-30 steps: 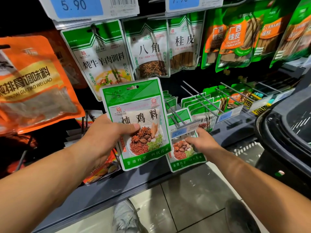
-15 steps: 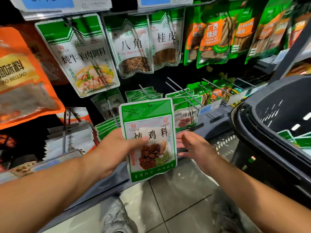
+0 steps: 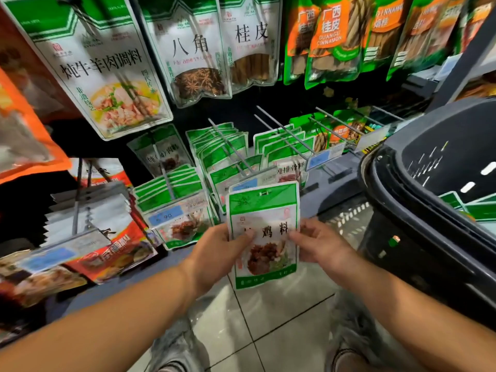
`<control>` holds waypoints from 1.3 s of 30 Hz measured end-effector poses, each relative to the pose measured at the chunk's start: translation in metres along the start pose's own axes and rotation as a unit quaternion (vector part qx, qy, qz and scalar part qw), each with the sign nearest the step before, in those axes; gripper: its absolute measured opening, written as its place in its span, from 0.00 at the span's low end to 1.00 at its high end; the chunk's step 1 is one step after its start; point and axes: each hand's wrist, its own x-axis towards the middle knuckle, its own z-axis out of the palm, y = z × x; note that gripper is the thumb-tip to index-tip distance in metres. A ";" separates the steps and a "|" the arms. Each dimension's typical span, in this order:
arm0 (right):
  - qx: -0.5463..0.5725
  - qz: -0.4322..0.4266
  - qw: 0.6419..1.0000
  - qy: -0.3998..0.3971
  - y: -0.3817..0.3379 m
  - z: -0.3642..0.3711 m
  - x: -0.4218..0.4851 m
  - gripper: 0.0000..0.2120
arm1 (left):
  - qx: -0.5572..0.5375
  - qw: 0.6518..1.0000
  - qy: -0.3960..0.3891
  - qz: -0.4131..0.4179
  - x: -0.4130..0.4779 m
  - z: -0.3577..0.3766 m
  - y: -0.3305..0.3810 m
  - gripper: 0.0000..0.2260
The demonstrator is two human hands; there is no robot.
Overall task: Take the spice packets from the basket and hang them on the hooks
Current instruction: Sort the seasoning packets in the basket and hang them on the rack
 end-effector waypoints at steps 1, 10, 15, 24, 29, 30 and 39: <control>-0.003 0.012 1.000 0.003 0.003 -0.002 0.001 0.06 | 0.004 1.000 -0.001 -0.004 0.002 0.002 -0.004 0.12; -0.071 0.028 0.997 0.008 0.015 -0.006 0.024 0.05 | -0.002 0.996 0.060 -0.064 0.020 -0.009 -0.024 0.14; -0.110 0.001 0.994 0.009 0.009 0.007 0.036 0.09 | 0.025 0.994 0.084 -0.067 0.031 -0.021 -0.031 0.18; -0.124 -0.056 0.990 0.022 -0.004 0.018 0.045 0.22 | 0.040 0.993 0.105 -0.029 0.035 -0.027 -0.017 0.12; -0.101 -0.070 0.992 0.039 -0.002 0.019 0.048 0.10 | 0.035 0.993 0.111 -0.031 0.039 -0.027 -0.016 0.10; -0.097 -0.069 0.992 0.042 -0.001 0.018 0.049 0.09 | 0.029 0.993 0.111 -0.035 0.040 -0.026 -0.017 0.10; -0.129 -0.053 0.988 0.060 -0.001 0.022 0.054 0.10 | 0.006 0.990 0.133 -0.053 0.043 -0.027 -0.018 0.10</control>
